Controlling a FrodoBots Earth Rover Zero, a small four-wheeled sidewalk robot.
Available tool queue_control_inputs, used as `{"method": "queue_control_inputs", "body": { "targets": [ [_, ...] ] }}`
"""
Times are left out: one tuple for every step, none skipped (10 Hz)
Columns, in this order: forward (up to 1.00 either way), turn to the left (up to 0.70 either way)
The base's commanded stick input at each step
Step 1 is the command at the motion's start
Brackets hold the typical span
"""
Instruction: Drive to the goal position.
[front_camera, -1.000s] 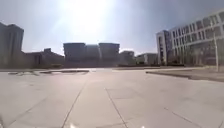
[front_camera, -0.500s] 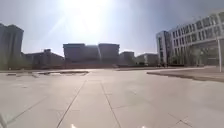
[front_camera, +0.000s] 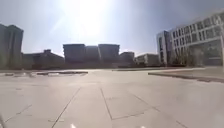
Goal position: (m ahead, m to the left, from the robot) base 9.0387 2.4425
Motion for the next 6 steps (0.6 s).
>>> {"method": "queue_control_inputs", "body": {
  "targets": [
    [0.70, 0.00],
    [0.70, 0.00],
    [0.70, 0.00],
    [0.70, 0.00],
    [0.70, 0.00],
    [0.70, 0.00]
  ]
}}
